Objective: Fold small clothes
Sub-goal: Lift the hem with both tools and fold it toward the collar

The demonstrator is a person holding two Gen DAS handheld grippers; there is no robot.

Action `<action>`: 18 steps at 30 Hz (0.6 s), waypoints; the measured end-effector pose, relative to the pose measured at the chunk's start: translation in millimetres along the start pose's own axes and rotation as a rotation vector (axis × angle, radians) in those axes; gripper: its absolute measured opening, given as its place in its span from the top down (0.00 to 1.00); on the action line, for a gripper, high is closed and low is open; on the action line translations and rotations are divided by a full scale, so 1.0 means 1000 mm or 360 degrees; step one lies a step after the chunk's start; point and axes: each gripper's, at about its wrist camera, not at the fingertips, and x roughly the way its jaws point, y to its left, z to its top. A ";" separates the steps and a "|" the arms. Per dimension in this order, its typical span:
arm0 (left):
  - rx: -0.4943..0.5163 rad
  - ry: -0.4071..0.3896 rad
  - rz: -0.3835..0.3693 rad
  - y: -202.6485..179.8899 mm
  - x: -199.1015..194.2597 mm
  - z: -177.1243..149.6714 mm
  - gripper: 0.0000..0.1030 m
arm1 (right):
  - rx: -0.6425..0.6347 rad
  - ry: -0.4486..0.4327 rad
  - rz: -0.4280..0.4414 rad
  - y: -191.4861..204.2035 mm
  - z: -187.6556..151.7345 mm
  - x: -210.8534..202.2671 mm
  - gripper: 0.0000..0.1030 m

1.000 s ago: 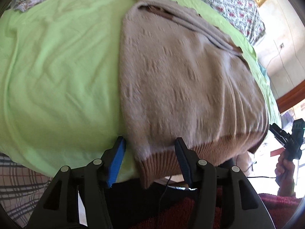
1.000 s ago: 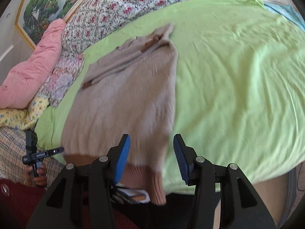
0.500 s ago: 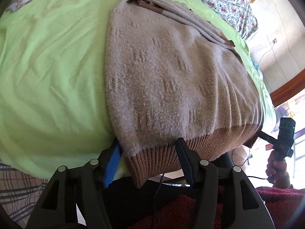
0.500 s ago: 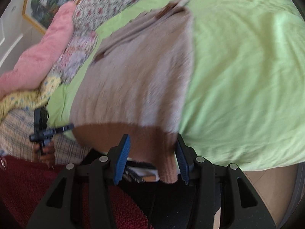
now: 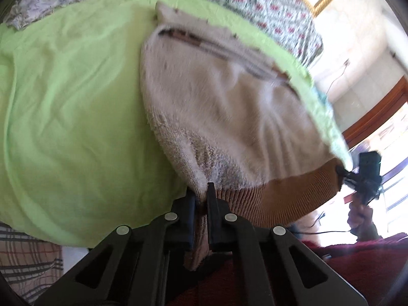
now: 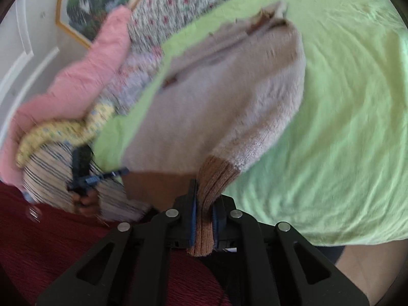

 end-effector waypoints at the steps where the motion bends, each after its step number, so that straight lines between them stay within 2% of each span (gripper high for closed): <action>1: -0.0007 -0.0026 -0.0020 -0.001 -0.004 0.004 0.95 | 0.0021 -0.0041 0.0032 -0.001 0.004 -0.004 0.90; 5: -0.0039 -0.0159 -0.0112 -0.005 -0.022 0.026 0.95 | 0.0061 -0.0183 0.0109 0.003 0.023 -0.016 0.91; 10: 0.0010 -0.0313 -0.0169 -0.021 -0.031 0.068 0.95 | 0.0025 -0.0303 0.0117 0.012 0.052 -0.023 0.91; 18: 0.0052 -0.0541 -0.0148 -0.029 -0.021 0.147 0.96 | -0.0027 -0.0527 0.0088 0.010 0.132 -0.018 0.91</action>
